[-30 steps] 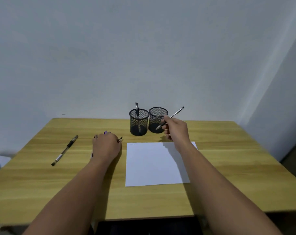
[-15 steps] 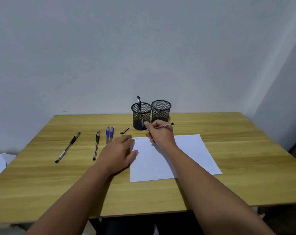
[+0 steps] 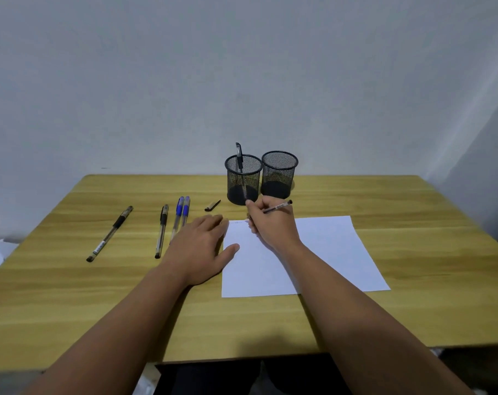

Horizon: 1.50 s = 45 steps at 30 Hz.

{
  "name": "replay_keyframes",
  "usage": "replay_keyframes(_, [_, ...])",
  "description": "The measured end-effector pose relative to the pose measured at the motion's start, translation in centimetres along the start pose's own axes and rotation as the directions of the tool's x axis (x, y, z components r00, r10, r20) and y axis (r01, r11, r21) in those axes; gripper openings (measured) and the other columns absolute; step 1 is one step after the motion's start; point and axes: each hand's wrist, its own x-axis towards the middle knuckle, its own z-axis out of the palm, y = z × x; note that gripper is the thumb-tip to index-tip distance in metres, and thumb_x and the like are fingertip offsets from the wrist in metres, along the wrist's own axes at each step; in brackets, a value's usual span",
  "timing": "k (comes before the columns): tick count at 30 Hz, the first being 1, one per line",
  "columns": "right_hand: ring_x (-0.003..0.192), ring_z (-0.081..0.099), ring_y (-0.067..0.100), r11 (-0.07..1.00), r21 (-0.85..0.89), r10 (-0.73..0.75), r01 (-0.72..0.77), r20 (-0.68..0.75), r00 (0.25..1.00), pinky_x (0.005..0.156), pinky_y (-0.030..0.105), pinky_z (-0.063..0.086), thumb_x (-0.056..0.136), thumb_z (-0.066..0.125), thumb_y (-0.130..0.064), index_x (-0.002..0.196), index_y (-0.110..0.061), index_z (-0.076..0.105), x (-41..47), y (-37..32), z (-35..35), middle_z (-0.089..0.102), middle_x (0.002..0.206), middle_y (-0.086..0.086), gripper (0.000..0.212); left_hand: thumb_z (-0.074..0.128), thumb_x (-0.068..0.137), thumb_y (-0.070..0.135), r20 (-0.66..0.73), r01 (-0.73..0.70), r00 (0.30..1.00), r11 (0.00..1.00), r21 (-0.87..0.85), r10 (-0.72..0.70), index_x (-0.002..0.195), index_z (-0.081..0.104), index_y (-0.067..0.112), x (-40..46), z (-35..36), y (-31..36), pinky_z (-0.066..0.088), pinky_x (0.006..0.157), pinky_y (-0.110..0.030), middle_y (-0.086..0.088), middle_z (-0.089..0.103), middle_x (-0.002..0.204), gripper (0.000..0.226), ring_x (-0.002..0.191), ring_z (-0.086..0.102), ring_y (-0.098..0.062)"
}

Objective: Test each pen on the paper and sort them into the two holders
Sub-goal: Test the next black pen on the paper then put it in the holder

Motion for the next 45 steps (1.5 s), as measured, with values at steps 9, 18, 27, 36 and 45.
replay_keyframes(9, [0.050,0.059,0.023,0.997,0.010,0.080,-0.080,0.018,0.997,0.044,0.026,0.044,0.103,0.066,-0.018,0.068,-0.009,0.053,0.82,-0.39,-0.32,0.061,0.061,0.020,0.038,0.022,0.090,0.075,0.002,0.024,1.000,1.000,0.008,-0.025,0.155,0.038,0.029,0.19,0.42,-0.10,0.030,0.118,-0.043,0.004,0.039,0.159,0.082,0.146,0.030,-0.019])
replay_keyframes(18, [0.051,0.061,0.024,0.997,-0.076,-0.024,0.022,-0.024,0.999,0.052,0.036,0.049,0.100,0.068,-0.023,0.070,-0.001,0.059,0.43,0.33,-0.78,0.065,0.063,0.025,0.038,0.028,0.086,0.081,-0.028,0.030,0.999,1.000,-0.002,-0.030,0.152,0.044,0.029,-0.12,0.47,-0.13,0.032,0.115,-0.044,0.006,0.044,0.155,0.086,0.144,0.034,-0.018])
replay_keyframes(27, [0.048,0.060,0.017,0.992,-0.125,-0.033,0.032,-0.002,0.999,0.051,0.032,0.049,0.099,0.070,-0.021,0.067,-0.003,0.061,0.37,0.11,-0.68,0.066,0.061,0.020,0.038,0.026,0.072,0.099,-0.006,0.033,0.999,0.999,-0.001,-0.033,0.155,0.039,0.029,-0.34,0.13,0.04,0.027,0.116,-0.042,0.007,0.037,0.160,0.109,0.147,0.030,-0.016])
replay_keyframes(36, [0.050,0.061,0.023,0.986,-0.162,-0.046,0.043,-0.011,0.999,0.052,0.039,0.049,0.093,0.066,-0.017,0.066,-0.002,0.053,0.42,0.10,-0.66,0.059,0.058,0.023,0.034,0.022,0.073,0.098,0.006,0.034,0.999,0.999,0.028,-0.034,0.156,0.037,0.030,-0.32,0.14,0.09,0.026,0.117,-0.042,0.007,0.034,0.162,0.109,0.148,0.027,-0.017])
replay_keyframes(45, [0.051,0.062,0.024,0.989,-0.145,-0.035,0.029,-0.035,0.999,0.051,0.034,0.048,0.097,0.066,-0.014,0.072,0.006,0.058,0.30,0.03,-0.59,0.062,0.067,0.030,0.033,0.023,0.074,0.098,0.007,0.032,0.999,0.999,0.024,-0.032,0.156,0.036,0.029,-0.35,0.02,0.10,0.026,0.117,-0.042,0.007,0.033,0.162,0.108,0.149,0.027,-0.017])
